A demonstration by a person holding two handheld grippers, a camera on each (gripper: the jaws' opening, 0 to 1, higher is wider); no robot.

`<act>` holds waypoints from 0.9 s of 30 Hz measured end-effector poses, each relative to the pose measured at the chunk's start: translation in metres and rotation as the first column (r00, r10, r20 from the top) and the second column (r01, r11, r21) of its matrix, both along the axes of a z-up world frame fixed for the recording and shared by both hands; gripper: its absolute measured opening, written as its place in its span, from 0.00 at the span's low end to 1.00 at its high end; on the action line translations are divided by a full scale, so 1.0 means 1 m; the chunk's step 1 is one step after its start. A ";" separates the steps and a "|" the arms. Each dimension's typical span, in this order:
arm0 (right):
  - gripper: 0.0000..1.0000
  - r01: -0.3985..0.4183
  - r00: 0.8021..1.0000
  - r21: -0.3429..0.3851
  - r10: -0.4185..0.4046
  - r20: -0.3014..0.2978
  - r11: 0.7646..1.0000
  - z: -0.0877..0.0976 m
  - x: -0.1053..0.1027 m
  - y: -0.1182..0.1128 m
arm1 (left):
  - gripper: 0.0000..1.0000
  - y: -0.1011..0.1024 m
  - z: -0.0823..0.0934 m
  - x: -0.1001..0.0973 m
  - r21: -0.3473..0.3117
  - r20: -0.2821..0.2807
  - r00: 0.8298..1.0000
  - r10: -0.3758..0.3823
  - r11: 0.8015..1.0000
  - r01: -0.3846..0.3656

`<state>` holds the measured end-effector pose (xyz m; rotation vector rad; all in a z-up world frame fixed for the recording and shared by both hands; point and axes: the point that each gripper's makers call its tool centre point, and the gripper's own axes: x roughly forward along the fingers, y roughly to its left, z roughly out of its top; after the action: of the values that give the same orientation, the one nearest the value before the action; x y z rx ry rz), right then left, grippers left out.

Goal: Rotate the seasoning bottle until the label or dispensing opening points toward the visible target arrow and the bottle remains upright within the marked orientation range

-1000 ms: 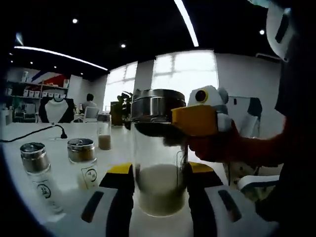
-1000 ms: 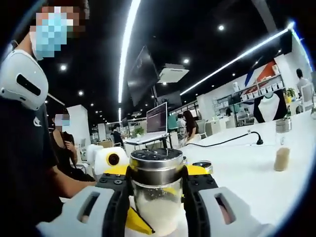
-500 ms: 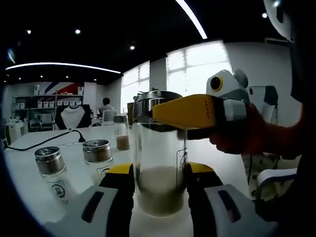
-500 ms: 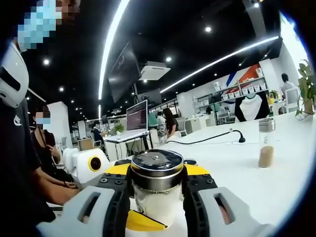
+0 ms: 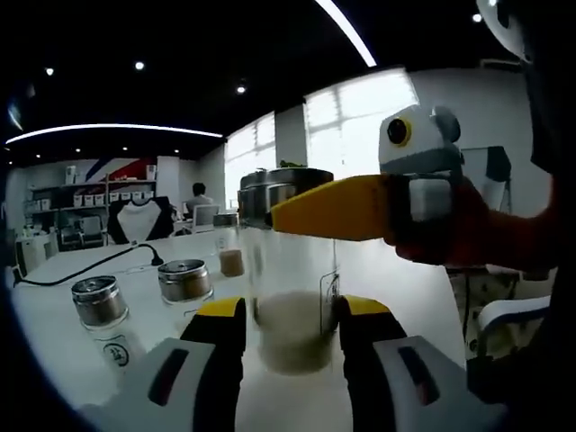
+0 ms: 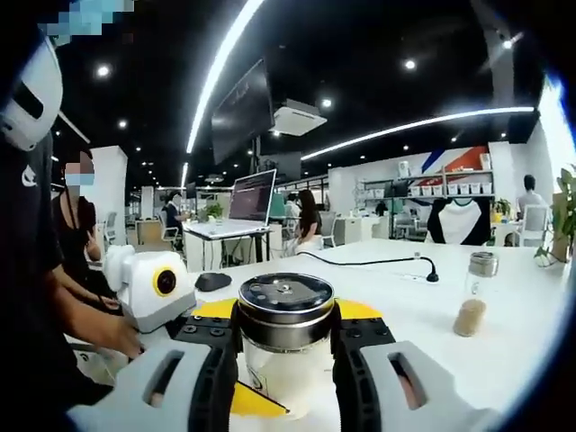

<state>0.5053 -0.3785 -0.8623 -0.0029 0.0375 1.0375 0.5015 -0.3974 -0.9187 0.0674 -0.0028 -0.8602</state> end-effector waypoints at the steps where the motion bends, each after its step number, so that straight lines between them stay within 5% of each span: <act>1: 0.37 0.001 1.000 0.001 -0.001 -0.005 1.000 0.000 0.001 -0.001 | 0.44 0.003 0.000 -0.001 -0.002 -0.001 1.000 0.001 1.000 -0.001; 9: 0.37 0.016 1.000 -0.027 -0.015 0.005 1.000 -0.002 0.019 -0.013 | 0.59 0.019 0.000 -0.001 0.017 0.026 0.998 0.060 0.998 -0.061; 27: 0.37 0.007 1.000 -0.040 -0.008 -0.014 0.999 -0.014 0.060 -0.039 | 0.76 0.061 -0.006 -0.005 0.004 0.009 0.978 0.211 0.978 -0.211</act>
<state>0.5654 -0.4171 -0.8766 -0.0314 0.0712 1.0290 0.4961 -0.3368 -0.9244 0.0749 -0.0011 -0.6479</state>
